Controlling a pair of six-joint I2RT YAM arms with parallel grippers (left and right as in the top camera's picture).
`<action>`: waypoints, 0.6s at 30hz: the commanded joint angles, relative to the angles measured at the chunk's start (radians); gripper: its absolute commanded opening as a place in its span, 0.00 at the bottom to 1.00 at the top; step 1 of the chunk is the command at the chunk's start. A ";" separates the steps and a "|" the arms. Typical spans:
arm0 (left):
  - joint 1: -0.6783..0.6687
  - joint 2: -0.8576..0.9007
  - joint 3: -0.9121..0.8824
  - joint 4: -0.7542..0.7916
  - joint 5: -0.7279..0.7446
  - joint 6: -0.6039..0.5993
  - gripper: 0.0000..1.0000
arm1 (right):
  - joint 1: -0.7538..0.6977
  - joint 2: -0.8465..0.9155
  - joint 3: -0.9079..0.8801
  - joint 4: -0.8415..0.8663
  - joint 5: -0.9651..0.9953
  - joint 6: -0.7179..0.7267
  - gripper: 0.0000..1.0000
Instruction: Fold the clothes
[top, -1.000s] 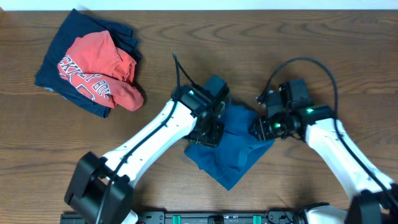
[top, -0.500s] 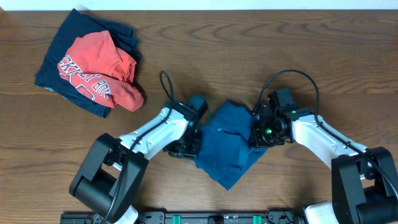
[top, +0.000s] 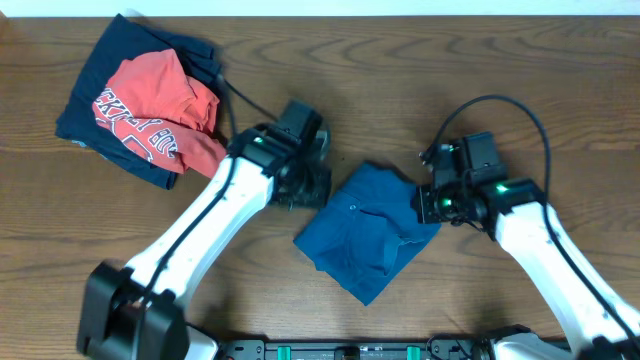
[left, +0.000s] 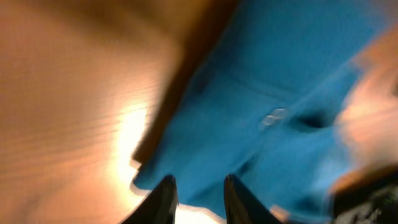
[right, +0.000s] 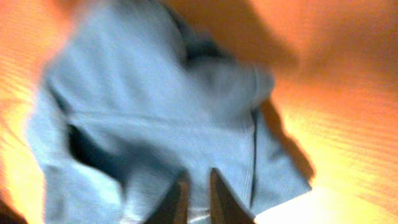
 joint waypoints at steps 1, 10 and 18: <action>0.000 -0.002 0.006 0.068 0.028 0.019 0.26 | -0.009 -0.026 0.014 0.008 0.000 0.021 0.04; -0.031 0.187 -0.026 0.286 0.237 0.019 0.19 | -0.008 0.167 -0.072 0.058 -0.006 0.021 0.01; -0.048 0.391 -0.026 0.303 0.100 0.021 0.19 | -0.008 0.393 -0.078 0.064 -0.006 0.022 0.01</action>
